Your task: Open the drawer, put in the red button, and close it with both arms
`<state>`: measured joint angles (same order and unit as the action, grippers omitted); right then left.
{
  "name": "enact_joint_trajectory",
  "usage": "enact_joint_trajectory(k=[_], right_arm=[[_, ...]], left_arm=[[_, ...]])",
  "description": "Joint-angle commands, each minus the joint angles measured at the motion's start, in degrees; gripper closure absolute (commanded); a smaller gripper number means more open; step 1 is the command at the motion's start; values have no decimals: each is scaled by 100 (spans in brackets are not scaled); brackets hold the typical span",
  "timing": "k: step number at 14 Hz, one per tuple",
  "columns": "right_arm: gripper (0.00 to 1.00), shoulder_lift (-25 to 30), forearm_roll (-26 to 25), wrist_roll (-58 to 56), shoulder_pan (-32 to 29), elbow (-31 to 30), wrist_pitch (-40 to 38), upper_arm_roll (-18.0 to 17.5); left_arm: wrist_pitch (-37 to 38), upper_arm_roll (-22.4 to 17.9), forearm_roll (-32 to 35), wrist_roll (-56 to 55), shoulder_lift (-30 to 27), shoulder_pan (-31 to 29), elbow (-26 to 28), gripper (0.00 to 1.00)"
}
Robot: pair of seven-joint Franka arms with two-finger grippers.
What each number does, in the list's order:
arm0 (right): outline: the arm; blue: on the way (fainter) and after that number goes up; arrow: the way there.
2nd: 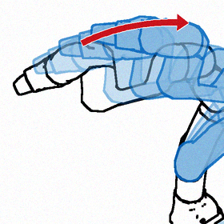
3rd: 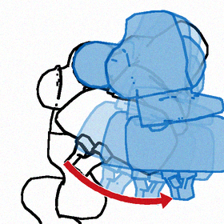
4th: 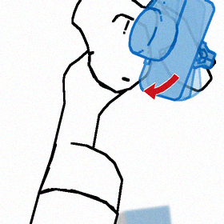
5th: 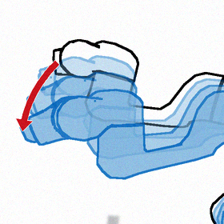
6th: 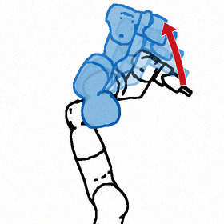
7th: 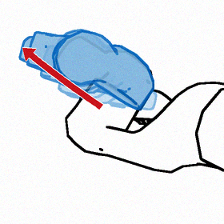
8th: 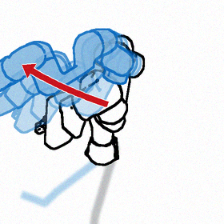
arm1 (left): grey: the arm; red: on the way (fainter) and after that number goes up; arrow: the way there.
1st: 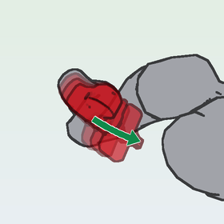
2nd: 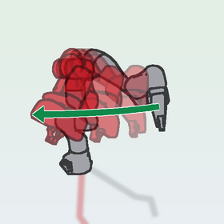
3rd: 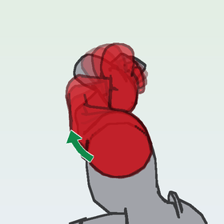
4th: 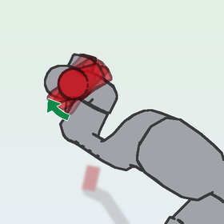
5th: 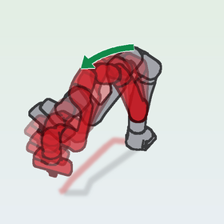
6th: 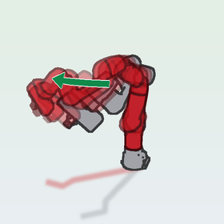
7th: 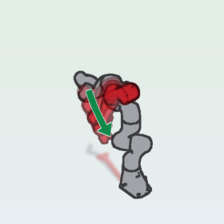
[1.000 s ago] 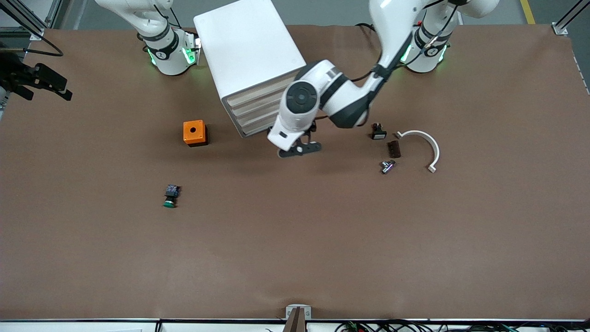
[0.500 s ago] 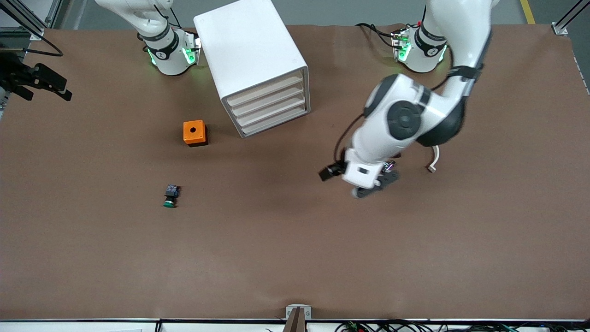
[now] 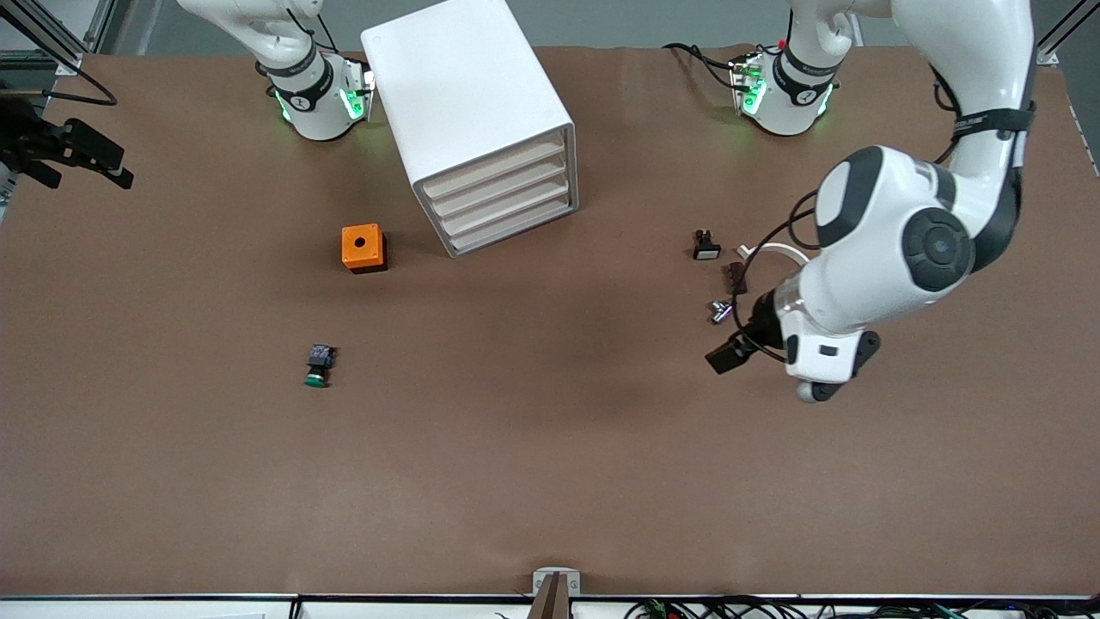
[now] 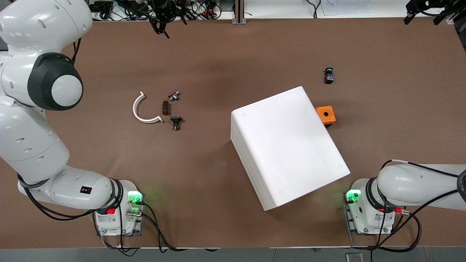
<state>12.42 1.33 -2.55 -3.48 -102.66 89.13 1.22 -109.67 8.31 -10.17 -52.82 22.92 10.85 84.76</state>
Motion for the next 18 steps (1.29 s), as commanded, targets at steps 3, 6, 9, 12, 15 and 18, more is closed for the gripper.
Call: enact_joint_trajectory(k=[3,6,9,12,15,18], right_arm=[[0,164,-1,-71,-73,-140,52,-43],[0,164,-1,-71,-74,-140,34,-43],[0,164,-1,-71,-74,-140,52,-43],[0,164,-1,-71,-74,-140,52,-52],[0,155,-19,-71,-65,-140,87,-52],[0,146,-45,-62,-65,-140,113,-52]], left_arm=[[892,22,121,1849,-358,-399,40,0],[1544,13,121,3414,-621,-969,84,0],[1809,48,462,4085,-1025,-1374,277,0],[1809,57,543,4638,-1473,-1707,663,0],[1757,13,543,5009,-1817,-1876,954,0],[1625,-275,700,5062,-2133,-1544,1279,0]])
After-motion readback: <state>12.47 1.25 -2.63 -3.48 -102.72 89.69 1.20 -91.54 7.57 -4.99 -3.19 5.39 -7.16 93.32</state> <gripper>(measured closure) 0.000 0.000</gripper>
